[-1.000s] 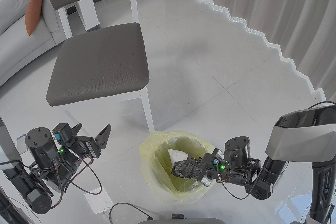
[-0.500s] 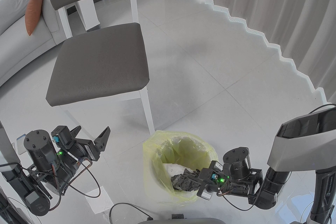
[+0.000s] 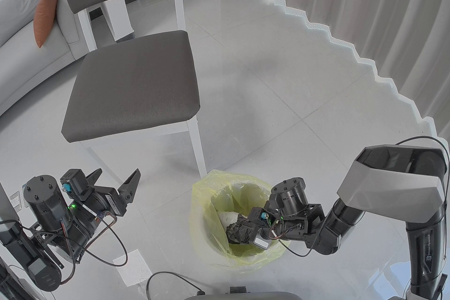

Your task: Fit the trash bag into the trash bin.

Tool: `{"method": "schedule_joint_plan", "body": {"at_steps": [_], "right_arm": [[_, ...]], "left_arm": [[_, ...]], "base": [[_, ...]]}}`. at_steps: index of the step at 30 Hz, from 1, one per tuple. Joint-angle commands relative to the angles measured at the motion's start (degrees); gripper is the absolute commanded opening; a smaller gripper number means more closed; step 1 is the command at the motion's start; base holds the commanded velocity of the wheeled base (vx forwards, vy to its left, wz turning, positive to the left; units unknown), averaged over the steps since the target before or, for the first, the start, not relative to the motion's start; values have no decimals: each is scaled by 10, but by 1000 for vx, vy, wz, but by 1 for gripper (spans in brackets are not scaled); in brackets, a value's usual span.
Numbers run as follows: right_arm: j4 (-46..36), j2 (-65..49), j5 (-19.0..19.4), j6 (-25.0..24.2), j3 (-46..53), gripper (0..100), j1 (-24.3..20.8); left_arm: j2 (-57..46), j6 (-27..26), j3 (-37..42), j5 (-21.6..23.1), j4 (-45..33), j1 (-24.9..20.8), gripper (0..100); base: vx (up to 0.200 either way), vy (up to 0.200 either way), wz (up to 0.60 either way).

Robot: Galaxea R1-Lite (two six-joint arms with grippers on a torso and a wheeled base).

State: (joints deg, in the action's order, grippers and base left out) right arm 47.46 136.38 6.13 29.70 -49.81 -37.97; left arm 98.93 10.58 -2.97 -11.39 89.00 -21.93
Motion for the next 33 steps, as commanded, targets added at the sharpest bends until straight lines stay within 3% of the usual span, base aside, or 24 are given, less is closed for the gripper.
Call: {"method": "schedule_joint_plan", "body": {"at_steps": [1,17,18,33], "right_arm": [[-21,64,1,14,-58,0,20],[-100,82,-1,34,-118,0,19],[-100,82,-1,34,-119,100,19],[-70,77,-1,34,-110,100,10]], "left_arm": [[-10,1,3,0,10,3,100],[-21,4,16,2,10,18,100],[-22,4,16,2,10,19,100],[-15,5,17,1,10,18,100]], "base": [[0,0,0],[0,0,0],[0,0,0],[0,0,0]]}}
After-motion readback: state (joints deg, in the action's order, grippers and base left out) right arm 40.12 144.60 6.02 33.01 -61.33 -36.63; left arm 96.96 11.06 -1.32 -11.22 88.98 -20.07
